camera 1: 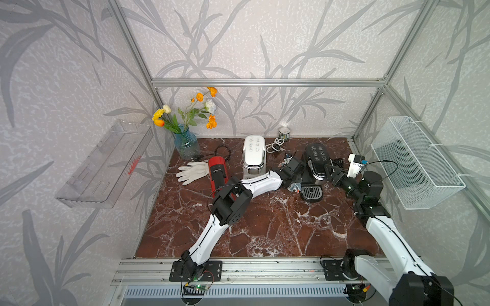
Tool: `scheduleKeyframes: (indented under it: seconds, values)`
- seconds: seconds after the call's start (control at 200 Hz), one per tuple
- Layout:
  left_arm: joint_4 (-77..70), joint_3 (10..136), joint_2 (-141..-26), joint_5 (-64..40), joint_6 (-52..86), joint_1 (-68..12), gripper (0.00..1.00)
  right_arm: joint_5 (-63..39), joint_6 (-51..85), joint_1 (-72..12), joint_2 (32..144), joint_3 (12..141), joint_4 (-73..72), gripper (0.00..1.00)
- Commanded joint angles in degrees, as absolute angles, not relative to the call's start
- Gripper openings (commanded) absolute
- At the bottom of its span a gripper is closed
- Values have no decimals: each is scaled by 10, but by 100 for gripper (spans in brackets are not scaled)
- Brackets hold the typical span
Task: Wipe the surface of a coffee machine
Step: Wipe the dirt from the surface of the coffee machine.
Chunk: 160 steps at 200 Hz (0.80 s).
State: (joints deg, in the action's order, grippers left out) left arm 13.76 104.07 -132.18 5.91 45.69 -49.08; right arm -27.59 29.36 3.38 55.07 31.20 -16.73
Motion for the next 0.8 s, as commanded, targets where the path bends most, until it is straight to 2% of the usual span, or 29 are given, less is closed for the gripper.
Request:
scheduleKeyframes:
  seconds: [0.0, 0.18, 0.375, 0.555, 0.795]
  values:
    - [137, 1049, -1307, 39, 444, -499, 0, -309, 287, 25, 552, 300, -128, 51]
    - [164, 1089, -1245, 77, 384, -494, 0, -306, 283, 25, 547, 303, -124, 51]
    - [180, 1139, -1206, 44, 352, -473, 0, -308, 282, 25, 548, 304, -122, 51]
    - [170, 1168, -1213, 24, 315, -463, 0, -310, 281, 25, 547, 305, -122, 51]
    - [179, 1174, -1266, -18, 342, -452, 0, -309, 278, 25, 545, 306, -115, 51]
